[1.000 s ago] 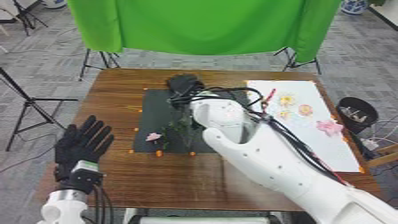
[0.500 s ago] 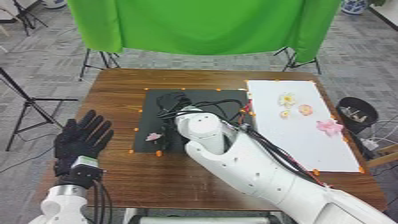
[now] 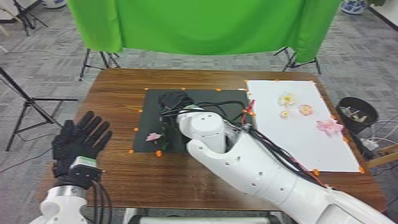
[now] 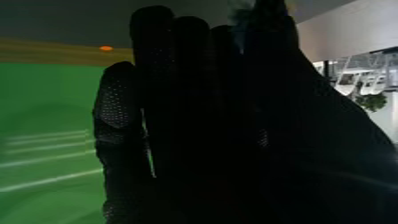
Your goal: Arrange flowers
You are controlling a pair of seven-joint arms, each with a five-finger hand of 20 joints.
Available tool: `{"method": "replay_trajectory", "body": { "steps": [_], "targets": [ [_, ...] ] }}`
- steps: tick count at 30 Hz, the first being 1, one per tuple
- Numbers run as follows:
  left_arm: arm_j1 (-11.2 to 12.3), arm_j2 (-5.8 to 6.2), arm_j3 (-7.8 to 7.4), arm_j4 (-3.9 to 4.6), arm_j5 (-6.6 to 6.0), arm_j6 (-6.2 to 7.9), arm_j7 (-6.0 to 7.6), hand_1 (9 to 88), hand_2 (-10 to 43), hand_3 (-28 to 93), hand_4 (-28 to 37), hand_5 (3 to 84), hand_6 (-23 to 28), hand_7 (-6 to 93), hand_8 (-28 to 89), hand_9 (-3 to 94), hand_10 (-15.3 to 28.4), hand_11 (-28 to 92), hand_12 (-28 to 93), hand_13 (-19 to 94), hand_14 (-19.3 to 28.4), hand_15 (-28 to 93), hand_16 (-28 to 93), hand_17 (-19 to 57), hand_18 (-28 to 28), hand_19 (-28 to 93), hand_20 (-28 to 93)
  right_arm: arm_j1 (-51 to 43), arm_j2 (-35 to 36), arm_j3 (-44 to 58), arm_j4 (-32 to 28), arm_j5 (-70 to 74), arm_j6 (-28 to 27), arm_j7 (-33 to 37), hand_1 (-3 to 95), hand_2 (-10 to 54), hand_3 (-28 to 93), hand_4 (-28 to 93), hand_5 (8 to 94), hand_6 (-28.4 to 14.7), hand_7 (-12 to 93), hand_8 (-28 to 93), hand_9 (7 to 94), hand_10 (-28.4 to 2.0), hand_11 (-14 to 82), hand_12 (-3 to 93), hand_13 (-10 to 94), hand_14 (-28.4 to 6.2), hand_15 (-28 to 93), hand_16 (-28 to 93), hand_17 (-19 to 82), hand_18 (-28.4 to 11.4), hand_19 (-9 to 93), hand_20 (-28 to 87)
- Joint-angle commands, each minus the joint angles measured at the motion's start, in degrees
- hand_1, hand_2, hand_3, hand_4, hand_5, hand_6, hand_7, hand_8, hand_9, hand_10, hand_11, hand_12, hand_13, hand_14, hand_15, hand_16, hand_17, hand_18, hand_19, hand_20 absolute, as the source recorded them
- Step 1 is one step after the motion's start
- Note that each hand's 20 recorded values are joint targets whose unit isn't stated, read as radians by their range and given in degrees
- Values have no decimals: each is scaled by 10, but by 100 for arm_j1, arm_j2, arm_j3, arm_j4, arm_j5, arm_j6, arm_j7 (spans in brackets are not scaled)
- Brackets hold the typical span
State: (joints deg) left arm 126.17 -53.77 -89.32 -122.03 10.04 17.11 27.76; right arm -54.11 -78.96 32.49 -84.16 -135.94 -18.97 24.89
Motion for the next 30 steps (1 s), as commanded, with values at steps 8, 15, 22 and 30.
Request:
{"method": "replay_trajectory", "body": {
  "steps": [8, 15, 22, 30],
  "targets": [
    [47, -37, 6, -28, -117, 131, 37, 260, 135, 719, -283, 405, 109, 140, -87, 317, 161, 266, 111, 240, 171, 427, -72, -73, 152, 364, 94, -39, 27, -33, -37, 14, 326, 416, 488, -95, 797, -283, 616, -12, 175, -131, 699, -125, 172, 166, 670, -100, 344, 296, 291, -224, 798, 366],
    [97, -258, -88, -2, 4, -63, -82, 262, 136, 716, -283, 407, 109, 142, -89, 317, 162, 266, 109, 240, 172, 428, -74, -72, 152, 363, 94, -434, 884, 736, -1286, 404, 237, 462, 464, -95, 816, -283, 596, -18, 171, -131, 668, -141, 153, 158, 654, -114, 378, 223, 293, -228, 805, 355],
    [96, -317, -87, 6, 105, -251, -113, 260, 138, 714, -283, 405, 107, 139, -88, 318, 162, 265, 109, 240, 172, 425, -75, -72, 152, 361, 93, -2231, 2702, 2943, -2795, 462, 263, 243, 412, -95, 824, -283, 512, -27, 160, -123, 563, -151, 120, 154, 562, -126, 372, 194, 242, -213, 728, 317],
    [252, -287, -173, -76, 36, -111, 276, 259, 143, 710, -283, 405, 107, 137, -88, 321, 163, 262, 109, 239, 172, 421, -73, -72, 152, 359, 94, -4323, 3732, 5257, -2975, 572, 930, 166, 402, -95, 832, -283, 490, -24, 163, -121, 514, -134, 95, 146, 515, -122, 292, 186, 214, -194, 624, 274]
  ]
}}
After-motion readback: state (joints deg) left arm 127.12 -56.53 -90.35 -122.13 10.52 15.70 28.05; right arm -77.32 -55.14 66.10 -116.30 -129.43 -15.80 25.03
